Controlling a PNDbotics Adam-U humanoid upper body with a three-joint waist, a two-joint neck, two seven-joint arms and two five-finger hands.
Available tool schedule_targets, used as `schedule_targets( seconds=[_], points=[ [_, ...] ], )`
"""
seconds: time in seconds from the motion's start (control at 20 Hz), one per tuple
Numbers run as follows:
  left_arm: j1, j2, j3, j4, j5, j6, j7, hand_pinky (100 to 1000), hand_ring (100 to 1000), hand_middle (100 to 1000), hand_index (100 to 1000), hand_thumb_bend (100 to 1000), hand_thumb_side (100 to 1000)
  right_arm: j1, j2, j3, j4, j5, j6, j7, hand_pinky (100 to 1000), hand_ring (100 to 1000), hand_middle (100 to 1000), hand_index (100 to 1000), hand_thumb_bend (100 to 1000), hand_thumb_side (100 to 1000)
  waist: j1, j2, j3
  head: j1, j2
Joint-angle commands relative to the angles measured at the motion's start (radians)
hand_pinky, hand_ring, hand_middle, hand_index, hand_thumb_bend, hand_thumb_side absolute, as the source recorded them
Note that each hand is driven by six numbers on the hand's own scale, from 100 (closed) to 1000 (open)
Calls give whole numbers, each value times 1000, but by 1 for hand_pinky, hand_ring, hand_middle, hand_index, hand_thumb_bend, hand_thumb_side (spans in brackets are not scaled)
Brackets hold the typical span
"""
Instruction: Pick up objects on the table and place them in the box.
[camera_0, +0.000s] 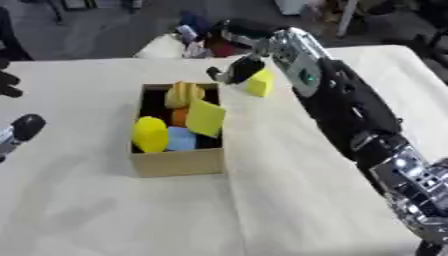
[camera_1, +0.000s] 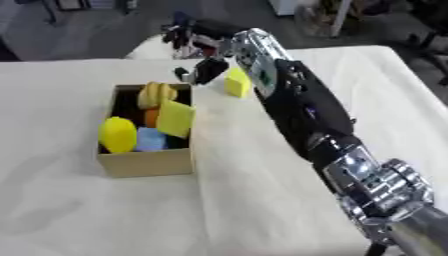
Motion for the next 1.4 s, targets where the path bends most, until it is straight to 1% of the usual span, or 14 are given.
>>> schedule_targets(
  seconds=[0.05, 0.2, 0.25, 0.3, 0.35, 0.55, 0.7, 0.9, 1.2, 1.4],
  points=[
    [-6, 17, 13, -12, -4, 1, 4, 779, 622, 619, 813, 792, 565, -13, -73, -58, 41, -60, 50, -21, 793, 841, 830, 948, 159, 324, 0, -12, -2, 9, -14],
    [-5, 16, 12, -12, -4, 0, 2, 780, 623, 619, 813, 792, 567, -5, -108, -90, 122, -110, 102, -25, 809, 869, 876, 972, 186, 328, 4, -10, -2, 17, -20],
    [-5, 15, 10, -12, -4, 0, 0, 780, 622, 619, 814, 791, 569, -4, -115, -94, 149, -122, 118, -32, 823, 894, 900, 986, 218, 321, 5, -8, -2, 20, -22],
    [-6, 13, 8, -13, -3, -1, -3, 780, 622, 619, 814, 791, 569, -4, -121, -98, 172, -131, 133, -41, 827, 899, 905, 990, 228, 325, 7, -6, -1, 22, -25],
    [-6, 12, 7, -12, -3, -1, -6, 780, 623, 619, 814, 791, 569, -3, -127, -101, 190, -137, 145, -51, 836, 912, 914, 993, 247, 331, 9, -4, 0, 24, -26],
    [-10, 7, 4, -13, -1, -3, -13, 781, 623, 620, 815, 788, 571, 3, -155, -119, 243, -147, 171, -93, 845, 920, 916, 994, 265, 357, 13, 6, 9, 26, -31],
    [-14, 1, 3, -14, 1, -3, -16, 781, 623, 620, 815, 788, 572, 7, -171, -133, 270, -150, 182, -126, 849, 922, 915, 995, 278, 381, 16, 14, 17, 23, -33],
    [-21, -7, -2, -14, 4, -5, -23, 782, 623, 620, 815, 784, 574, 14, -184, -144, 295, -150, 193, -151, 850, 926, 916, 1000, 319, 388, 19, 27, 27, 19, -28],
    [-28, -22, -6, -15, 8, -7, -31, 783, 622, 620, 816, 780, 576, 24, -188, -142, 310, -133, 179, -135, 848, 921, 903, 1000, 358, 335, 27, 47, 40, 19, -18],
    [-33, -28, -8, -16, 11, -9, -35, 783, 622, 620, 816, 778, 577, 33, -182, -144, 319, -118, 164, -124, 848, 920, 900, 1000, 359, 337, 32, 57, 48, 15, -12]
  ],
)
